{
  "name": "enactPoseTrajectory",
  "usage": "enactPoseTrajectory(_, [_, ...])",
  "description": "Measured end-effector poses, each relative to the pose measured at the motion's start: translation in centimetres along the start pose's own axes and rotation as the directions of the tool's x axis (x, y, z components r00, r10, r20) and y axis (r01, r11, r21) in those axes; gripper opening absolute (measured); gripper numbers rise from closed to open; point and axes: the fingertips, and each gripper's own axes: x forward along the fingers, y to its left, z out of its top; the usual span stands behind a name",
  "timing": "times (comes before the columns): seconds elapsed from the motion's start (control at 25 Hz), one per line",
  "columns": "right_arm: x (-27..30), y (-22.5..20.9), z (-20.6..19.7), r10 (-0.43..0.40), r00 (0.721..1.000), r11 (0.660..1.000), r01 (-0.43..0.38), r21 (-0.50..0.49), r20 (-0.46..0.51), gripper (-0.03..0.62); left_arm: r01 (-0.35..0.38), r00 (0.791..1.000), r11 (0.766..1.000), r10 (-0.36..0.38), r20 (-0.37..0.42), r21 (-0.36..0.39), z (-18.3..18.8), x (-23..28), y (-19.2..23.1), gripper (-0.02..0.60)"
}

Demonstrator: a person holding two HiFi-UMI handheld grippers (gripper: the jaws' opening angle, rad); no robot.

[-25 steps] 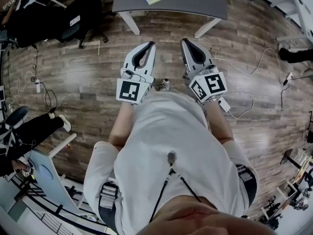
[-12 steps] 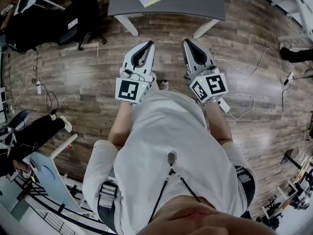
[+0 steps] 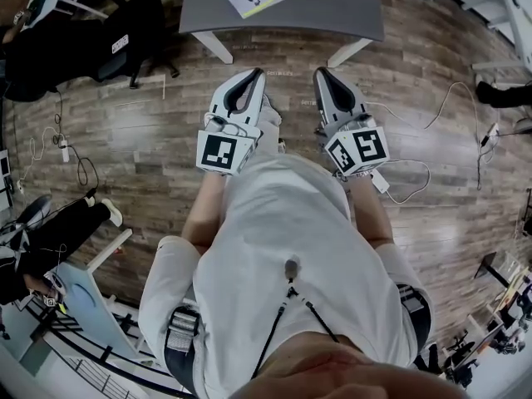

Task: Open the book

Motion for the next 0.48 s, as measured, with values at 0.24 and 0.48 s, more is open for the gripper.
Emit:
enactPoseTrajectory(0.24, [4.0,-1.7,-0.1,0.006,1.000,1.000,-0.005,0.009,-0.022,0.037,-0.011,1.000,1.000,0.011,-0.002,-0.009,-0.2,3.3,3.3,0.028])
enactPoseTrajectory(0.48, [8.5,-3.5,0.8,0.004,1.000,1.000,-0.004,0.004,-0.023,0.037,-0.009,1.000,1.000,0.009,-0.004,-0.019,-0.4,7.2,7.0,0.028])
